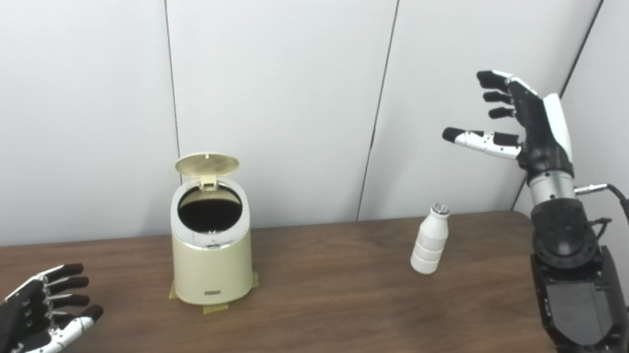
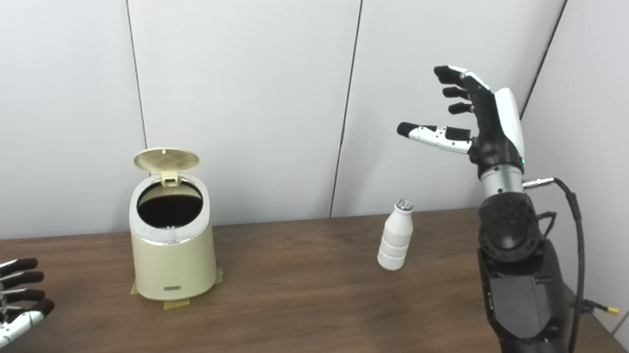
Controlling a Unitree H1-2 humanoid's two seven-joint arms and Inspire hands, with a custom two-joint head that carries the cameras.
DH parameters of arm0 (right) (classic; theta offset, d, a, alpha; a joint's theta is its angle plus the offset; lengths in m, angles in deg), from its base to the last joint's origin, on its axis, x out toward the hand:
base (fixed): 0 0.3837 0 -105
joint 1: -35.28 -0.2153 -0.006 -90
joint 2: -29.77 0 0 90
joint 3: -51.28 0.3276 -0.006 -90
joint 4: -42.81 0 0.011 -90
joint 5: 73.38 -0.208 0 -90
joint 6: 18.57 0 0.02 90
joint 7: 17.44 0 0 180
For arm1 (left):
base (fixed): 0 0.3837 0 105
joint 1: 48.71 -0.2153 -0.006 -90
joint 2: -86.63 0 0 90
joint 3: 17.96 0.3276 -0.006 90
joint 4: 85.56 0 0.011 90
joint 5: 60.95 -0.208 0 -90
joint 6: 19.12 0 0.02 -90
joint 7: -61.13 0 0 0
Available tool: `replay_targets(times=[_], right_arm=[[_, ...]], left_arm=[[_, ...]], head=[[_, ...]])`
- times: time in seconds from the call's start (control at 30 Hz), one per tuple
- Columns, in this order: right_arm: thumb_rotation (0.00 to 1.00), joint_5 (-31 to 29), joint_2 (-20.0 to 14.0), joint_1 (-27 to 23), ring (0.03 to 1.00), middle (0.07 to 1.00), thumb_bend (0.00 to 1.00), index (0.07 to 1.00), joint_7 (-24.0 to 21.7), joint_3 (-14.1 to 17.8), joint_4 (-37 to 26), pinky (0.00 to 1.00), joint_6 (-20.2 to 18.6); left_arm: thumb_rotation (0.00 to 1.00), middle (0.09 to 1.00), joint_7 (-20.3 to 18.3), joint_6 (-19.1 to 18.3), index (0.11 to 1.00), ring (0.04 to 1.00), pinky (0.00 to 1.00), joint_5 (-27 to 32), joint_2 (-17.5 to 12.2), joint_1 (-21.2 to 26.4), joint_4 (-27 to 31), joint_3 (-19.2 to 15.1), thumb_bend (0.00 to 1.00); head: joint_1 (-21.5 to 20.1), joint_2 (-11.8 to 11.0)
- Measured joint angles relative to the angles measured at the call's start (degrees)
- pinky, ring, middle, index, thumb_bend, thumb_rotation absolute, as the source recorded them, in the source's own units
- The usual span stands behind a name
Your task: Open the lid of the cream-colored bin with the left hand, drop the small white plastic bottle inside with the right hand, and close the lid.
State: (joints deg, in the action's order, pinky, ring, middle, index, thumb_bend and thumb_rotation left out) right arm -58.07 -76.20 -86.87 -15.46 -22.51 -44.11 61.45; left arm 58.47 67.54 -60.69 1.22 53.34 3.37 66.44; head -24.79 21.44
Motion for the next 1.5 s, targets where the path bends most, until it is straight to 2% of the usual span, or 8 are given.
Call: replay_targets(times=[0.27,0.47,0.6,0.8,0.93,1.13,1.37,1.5], right_arm=[[0.4,-6.3,0.1,9.0,0.831,0.899,0.85,0.906,-2.4,0.2,1.5,0.76,-0.7],[0.43,-7.7,0.1,10.7,0.824,0.904,0.92,0.941,-3.5,-0.7,1.1,0.76,-1.0],[0.31,-10.2,1.0,11.9,0.853,0.914,0.89,0.956,-4.3,-0.7,1.3,0.76,-1.2],[0.29,-10.7,2.4,14.4,0.858,0.931,0.81,0.952,-4.7,-1.5,2.1,0.76,-1.6],[0.22,-10.8,2.6,14.9,0.823,0.899,0.8,0.926,-4.4,-1.6,4.6,0.75,-1.4],[0.14,-10.8,3.6,14.8,0.848,0.906,0.76,0.926,-3.1,-1.8,9.1,0.79,-0.5],[0.17,-9.9,4.2,13.1,0.861,0.905,0.76,0.925,-1.2,-2.7,11.9,0.78,-0.5],[0.15,-9.4,4.2,11.8,0.847,0.899,0.76,0.905,-0.2,-3.3,13.4,0.77,-0.3]], left_arm=[[0.0,0.727,-0.5,-0.6,0.775,0.661,0.54,0.3,-0.7,0.0,0.2,0.1,0.59],[0.0,0.726,-0.9,-0.8,0.771,0.652,0.53,0.6,-0.7,0.1,0.6,0.2,0.59],[0.0,0.741,-1.2,-1.9,0.781,0.67,0.54,0.5,-0.7,0.1,1.3,0.2,0.58],[0.0,0.738,-1.7,-2.6,0.783,0.674,0.55,0.5,-0.9,0.2,1.9,0.2,0.57],[0.0,0.743,-1.8,-3.6,0.786,0.68,0.56,0.6,-1.0,0.1,2.6,0.1,0.56],[0.0,0.738,-2.1,-3.8,0.776,0.668,0.54,0.5,-1.0,0.2,3.1,0.2,0.56],[0.0,0.735,-2.0,-4.6,0.773,0.663,0.53,0.2,-1.0,0.2,3.7,0.3,0.56],[0.0,0.738,-2.0,-4.8,0.779,0.673,0.54,0.1,-1.0,0.2,3.9,0.3,0.55]], head=[[-0.6,0.2],[-0.8,0.4],[-0.9,0.5],[-0.9,0.9],[-1.0,1.0],[-1.1,1.1],[-1.0,1.3],[-1.0,1.2]])
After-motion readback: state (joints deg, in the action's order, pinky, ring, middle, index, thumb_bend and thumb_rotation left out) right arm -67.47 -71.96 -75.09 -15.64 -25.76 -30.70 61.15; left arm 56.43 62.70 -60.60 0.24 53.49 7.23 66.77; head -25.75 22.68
